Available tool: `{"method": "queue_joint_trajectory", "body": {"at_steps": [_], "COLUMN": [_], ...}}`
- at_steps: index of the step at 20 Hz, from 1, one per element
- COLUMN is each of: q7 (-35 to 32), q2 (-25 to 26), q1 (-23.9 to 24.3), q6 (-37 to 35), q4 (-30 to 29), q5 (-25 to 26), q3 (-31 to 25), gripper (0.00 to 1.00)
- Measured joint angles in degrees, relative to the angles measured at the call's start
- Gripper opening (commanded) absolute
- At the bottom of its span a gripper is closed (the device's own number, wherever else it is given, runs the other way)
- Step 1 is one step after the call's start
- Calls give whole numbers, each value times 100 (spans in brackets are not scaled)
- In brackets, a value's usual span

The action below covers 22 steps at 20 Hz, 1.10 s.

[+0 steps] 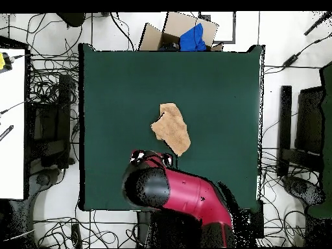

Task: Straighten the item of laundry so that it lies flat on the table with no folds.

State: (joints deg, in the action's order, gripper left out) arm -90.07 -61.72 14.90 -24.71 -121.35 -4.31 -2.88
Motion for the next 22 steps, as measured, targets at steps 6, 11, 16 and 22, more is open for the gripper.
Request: {"method": "queue_joint_trajectory", "body": {"at_steps": [6, 11, 16, 22], "q7": [0, 0, 0, 0], "q2": [21, 147, 473, 848], "q1": [533, 1100, 1698, 2084], "q6": [-530, -513, -175, 164], "q4": [201, 269, 269, 276], "q5": [2, 1, 101, 255], "q3": [16, 6, -6, -11], "gripper": [0, 0, 0, 0]}}
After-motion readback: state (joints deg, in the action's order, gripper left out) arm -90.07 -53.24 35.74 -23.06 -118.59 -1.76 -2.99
